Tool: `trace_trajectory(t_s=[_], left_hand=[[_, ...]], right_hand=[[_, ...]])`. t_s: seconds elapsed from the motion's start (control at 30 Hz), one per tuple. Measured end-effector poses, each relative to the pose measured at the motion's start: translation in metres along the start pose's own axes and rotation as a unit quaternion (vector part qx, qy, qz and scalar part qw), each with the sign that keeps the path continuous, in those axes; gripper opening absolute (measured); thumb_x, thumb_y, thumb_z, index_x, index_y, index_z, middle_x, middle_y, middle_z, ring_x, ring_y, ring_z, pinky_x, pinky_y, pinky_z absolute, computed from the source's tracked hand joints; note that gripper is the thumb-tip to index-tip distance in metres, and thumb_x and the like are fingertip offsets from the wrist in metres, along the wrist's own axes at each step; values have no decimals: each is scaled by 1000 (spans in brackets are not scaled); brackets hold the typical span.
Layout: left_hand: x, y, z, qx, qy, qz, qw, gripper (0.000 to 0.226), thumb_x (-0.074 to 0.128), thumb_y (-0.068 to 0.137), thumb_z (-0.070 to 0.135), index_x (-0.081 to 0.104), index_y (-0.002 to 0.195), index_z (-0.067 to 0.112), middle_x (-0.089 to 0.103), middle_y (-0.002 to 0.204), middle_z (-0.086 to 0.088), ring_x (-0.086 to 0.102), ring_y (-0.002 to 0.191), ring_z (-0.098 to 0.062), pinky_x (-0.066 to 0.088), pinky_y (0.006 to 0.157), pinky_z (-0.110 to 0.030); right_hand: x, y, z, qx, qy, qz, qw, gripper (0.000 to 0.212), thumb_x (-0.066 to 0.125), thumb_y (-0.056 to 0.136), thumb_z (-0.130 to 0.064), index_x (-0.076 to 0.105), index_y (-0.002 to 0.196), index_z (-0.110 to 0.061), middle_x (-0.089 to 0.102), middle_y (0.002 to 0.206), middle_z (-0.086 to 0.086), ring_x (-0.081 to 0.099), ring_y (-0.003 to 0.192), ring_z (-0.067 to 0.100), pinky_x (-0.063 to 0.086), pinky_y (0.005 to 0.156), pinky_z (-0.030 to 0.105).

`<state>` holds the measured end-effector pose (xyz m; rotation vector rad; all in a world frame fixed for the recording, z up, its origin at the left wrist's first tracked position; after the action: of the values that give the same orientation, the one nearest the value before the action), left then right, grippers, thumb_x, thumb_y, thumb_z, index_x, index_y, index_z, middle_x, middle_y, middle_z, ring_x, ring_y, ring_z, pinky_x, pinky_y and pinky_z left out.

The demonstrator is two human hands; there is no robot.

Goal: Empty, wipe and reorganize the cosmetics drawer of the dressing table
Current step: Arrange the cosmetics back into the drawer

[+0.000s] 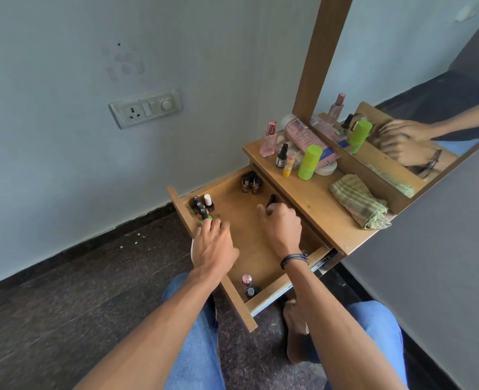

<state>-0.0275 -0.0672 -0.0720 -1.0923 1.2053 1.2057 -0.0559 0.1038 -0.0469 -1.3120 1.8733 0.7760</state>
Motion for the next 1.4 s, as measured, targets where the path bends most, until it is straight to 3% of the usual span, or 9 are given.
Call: trace_trajectory(t_s=[0.13, 0.23, 0.4, 0.53, 0.67, 0.83, 0.97, 1.23, 1.4], left_hand=[[0, 1, -1, 0, -1, 2, 1000, 49, 63, 82, 33, 61, 128, 17, 64, 125, -1, 49, 116, -20, 43, 98, -37], [1, 0, 0, 2, 0, 2, 1000, 49, 62, 83, 32, 60, 130, 18, 64, 126, -1, 49, 116, -20, 42, 98, -36], [1, 0, 0, 2, 2, 11, 1000, 49, 59, 85, 35, 59, 131, 19, 63, 126, -1, 49, 116, -21, 41, 98, -37], [0, 0, 0, 3, 4, 11, 1000, 48, 58, 87, 36, 58, 132, 18, 63, 128, -2, 49, 117, -21, 40, 98, -37], [0, 0, 0, 2, 1, 13, 1000, 48, 58, 87, 36, 59, 132, 18, 63, 128, -3, 48, 118, -22, 40, 99, -37], [-1, 1, 0, 2, -3, 15, 1000, 47, 59, 85, 34, 60, 129, 18, 64, 126, -2, 49, 117, -22, 40, 98, -36], [0, 1, 0, 1, -8, 16, 1000, 45, 61, 83, 33, 63, 125, 17, 65, 123, -2, 50, 116, -21, 40, 98, -35], [-1, 1, 1, 5, 4, 14, 1000, 47, 58, 85, 34, 60, 128, 17, 63, 126, -3, 48, 117, -22, 41, 99, -36], [0, 2, 0, 5, 7, 14, 1000, 48, 55, 88, 36, 58, 132, 18, 63, 128, -2, 48, 119, -22, 40, 100, -38]], right_hand=[[-82, 14, -9, -30, 114, 205, 972, 35, 59, 100, -32, 61, 68, -18, 55, 58, -8, 43, 46, 2, 34, 46, 16], [-117, 45, 15, 19, 199, 294, 935, 10, 60, 91, -24, 62, 90, -15, 66, 92, -1, 58, 74, 12, 51, 70, 33], [-94, 75, 26, -2, 128, 132, 983, 52, 72, 85, -30, 55, 131, -14, 52, 130, 6, 52, 100, 14, 40, 85, 29], [-85, 83, 32, 20, 120, 103, 987, 59, 73, 88, -39, 55, 139, -13, 49, 141, 6, 57, 116, 24, 37, 90, 29], [-88, 84, 34, 38, 125, 115, 985, 49, 75, 87, -36, 63, 127, -9, 53, 135, 6, 57, 116, 26, 36, 87, 26], [-104, 58, 30, 39, 157, 197, 967, 44, 77, 78, -36, 66, 112, -12, 57, 114, 0, 52, 88, 9, 39, 78, 26], [-99, 19, 20, -11, 172, 227, 959, 37, 78, 79, -30, 64, 108, -12, 55, 102, -3, 49, 78, 4, 35, 68, 6], [-7, -11, 20, 1, 91, 51, 995, 35, 77, 83, -37, 68, 108, -14, 64, 106, 0, 63, 91, 20, 53, 79, 38], [10, -12, 27, 39, 33, 27, 998, 38, 67, 95, -32, 64, 125, -9, 65, 122, 11, 64, 107, 33, 51, 88, 40]])
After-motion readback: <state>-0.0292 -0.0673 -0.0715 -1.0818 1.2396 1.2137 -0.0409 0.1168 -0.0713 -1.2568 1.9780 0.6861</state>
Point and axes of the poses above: each hand's wrist, its own y-axis towards the middle knuckle, its own x-axis out of the palm, z = x × y, the point moved 6 cm from there along y, towards the middle knuckle
